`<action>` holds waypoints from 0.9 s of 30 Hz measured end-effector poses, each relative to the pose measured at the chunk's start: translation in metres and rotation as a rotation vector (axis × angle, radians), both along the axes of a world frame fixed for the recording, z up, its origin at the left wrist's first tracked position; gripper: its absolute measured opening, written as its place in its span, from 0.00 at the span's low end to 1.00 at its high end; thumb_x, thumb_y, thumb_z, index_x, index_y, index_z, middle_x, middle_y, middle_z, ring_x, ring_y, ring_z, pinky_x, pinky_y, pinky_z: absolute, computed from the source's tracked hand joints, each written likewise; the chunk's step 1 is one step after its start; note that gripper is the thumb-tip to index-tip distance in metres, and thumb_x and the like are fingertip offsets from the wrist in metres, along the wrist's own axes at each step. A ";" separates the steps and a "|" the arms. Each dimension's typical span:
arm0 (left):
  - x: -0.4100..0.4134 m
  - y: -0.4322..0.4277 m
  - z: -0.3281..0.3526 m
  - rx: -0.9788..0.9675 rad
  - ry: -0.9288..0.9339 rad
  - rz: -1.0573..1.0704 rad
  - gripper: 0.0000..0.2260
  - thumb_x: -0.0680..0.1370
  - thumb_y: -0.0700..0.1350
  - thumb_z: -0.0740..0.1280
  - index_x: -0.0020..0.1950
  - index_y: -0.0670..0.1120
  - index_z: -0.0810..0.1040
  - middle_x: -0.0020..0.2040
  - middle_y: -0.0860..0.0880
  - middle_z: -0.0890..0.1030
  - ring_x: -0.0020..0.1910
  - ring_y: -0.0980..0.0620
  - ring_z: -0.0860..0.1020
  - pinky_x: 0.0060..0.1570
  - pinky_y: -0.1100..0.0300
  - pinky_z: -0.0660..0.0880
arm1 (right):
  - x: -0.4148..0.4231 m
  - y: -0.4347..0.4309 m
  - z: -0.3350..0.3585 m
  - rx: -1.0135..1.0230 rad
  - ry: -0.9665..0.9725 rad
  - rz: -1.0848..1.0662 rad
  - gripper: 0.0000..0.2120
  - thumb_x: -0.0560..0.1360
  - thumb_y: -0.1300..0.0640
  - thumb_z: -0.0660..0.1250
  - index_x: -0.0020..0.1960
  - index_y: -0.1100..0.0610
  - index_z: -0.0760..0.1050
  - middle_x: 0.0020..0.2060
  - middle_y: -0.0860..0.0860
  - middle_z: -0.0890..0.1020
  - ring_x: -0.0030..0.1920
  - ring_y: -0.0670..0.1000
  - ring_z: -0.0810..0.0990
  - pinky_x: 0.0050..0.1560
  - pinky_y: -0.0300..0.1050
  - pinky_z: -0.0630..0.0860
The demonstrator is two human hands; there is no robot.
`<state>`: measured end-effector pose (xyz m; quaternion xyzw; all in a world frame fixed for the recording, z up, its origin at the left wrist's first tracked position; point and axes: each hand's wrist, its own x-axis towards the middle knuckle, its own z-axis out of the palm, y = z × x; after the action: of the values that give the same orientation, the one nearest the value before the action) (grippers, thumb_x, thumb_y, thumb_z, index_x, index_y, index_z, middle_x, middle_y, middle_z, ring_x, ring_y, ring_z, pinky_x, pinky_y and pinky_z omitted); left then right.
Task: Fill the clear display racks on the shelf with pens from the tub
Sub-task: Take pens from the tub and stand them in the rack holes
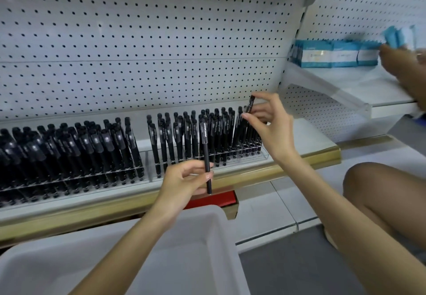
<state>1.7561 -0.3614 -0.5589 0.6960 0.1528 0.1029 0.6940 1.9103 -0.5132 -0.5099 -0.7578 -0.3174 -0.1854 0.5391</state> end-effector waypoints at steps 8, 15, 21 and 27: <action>0.002 -0.003 -0.001 -0.060 0.021 -0.001 0.06 0.75 0.38 0.70 0.47 0.49 0.83 0.44 0.50 0.84 0.46 0.53 0.83 0.42 0.60 0.80 | 0.008 0.002 -0.026 -0.233 0.023 0.067 0.22 0.71 0.56 0.74 0.62 0.53 0.72 0.41 0.44 0.80 0.43 0.40 0.80 0.51 0.36 0.78; 0.000 0.000 0.000 -0.077 0.021 -0.011 0.06 0.75 0.38 0.70 0.49 0.48 0.83 0.43 0.49 0.85 0.47 0.52 0.83 0.42 0.60 0.81 | 0.009 0.006 -0.037 -0.325 -0.109 0.074 0.23 0.72 0.56 0.73 0.64 0.55 0.71 0.42 0.48 0.80 0.43 0.47 0.81 0.50 0.46 0.81; 0.000 0.005 0.000 -0.080 0.018 0.003 0.06 0.74 0.38 0.70 0.48 0.48 0.83 0.45 0.48 0.84 0.47 0.52 0.83 0.43 0.58 0.81 | 0.010 0.007 -0.039 -0.332 -0.159 0.024 0.23 0.71 0.55 0.73 0.64 0.51 0.71 0.44 0.46 0.78 0.40 0.46 0.79 0.43 0.50 0.80; 0.004 0.004 0.002 -0.069 0.021 -0.019 0.06 0.75 0.38 0.70 0.49 0.48 0.83 0.46 0.47 0.84 0.47 0.53 0.83 0.43 0.58 0.81 | 0.005 0.003 -0.029 -0.204 -0.030 0.046 0.23 0.72 0.52 0.73 0.62 0.44 0.68 0.44 0.46 0.77 0.40 0.46 0.77 0.42 0.44 0.77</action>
<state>1.7601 -0.3574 -0.5570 0.6740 0.1569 0.0834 0.7170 1.9154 -0.5107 -0.5387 -0.7982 -0.3602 -0.1511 0.4585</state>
